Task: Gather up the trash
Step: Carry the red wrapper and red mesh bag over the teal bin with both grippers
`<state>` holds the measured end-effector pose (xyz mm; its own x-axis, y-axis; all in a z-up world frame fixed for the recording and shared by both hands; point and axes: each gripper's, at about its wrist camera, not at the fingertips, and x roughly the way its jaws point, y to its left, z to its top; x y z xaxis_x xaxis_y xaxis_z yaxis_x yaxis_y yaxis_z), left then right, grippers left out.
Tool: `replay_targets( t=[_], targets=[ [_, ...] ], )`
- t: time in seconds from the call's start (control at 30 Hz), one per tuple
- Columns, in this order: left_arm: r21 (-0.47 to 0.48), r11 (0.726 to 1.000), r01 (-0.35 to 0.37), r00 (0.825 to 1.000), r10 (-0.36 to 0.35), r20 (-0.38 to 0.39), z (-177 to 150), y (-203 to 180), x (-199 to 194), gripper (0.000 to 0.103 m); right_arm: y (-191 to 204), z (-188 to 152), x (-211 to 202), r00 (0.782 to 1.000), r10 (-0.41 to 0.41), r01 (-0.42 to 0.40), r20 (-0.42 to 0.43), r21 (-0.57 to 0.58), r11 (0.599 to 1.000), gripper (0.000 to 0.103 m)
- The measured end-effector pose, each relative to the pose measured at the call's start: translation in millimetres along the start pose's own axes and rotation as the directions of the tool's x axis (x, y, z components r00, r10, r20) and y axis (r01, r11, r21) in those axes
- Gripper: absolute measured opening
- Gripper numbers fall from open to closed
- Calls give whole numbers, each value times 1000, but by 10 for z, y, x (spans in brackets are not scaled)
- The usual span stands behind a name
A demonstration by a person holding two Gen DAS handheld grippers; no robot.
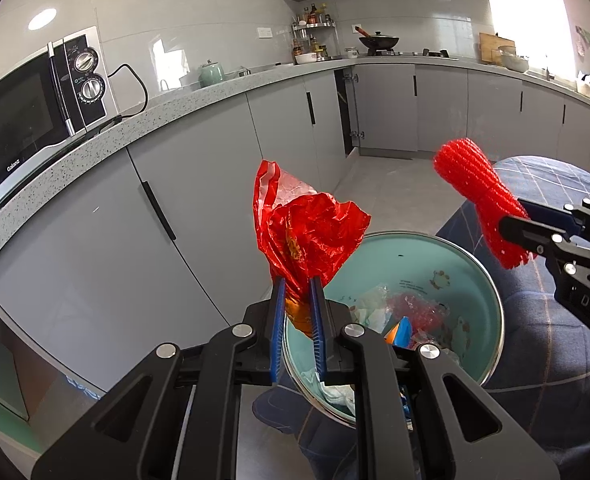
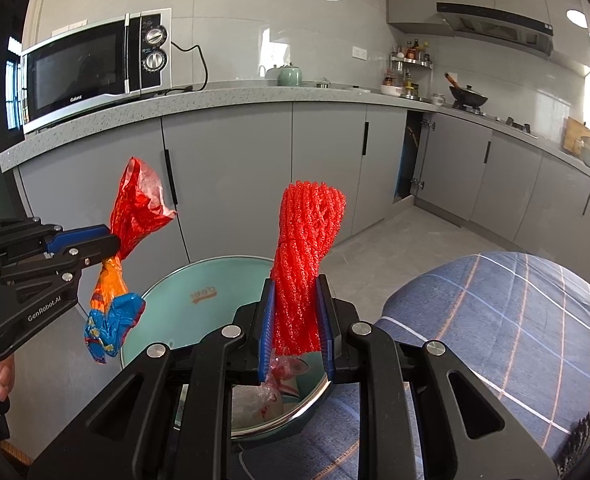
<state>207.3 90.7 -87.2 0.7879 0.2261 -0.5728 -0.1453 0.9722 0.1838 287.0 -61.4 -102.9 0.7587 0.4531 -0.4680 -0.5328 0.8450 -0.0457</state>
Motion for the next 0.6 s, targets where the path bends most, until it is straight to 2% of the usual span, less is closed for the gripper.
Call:
replay_targets(
  t=[0.6],
  targets=[
    [0, 1000, 10, 1000, -10, -9, -10, 5, 43, 14, 54, -4, 82, 1000, 7, -7, -13, -8, 1000, 21]
  ],
)
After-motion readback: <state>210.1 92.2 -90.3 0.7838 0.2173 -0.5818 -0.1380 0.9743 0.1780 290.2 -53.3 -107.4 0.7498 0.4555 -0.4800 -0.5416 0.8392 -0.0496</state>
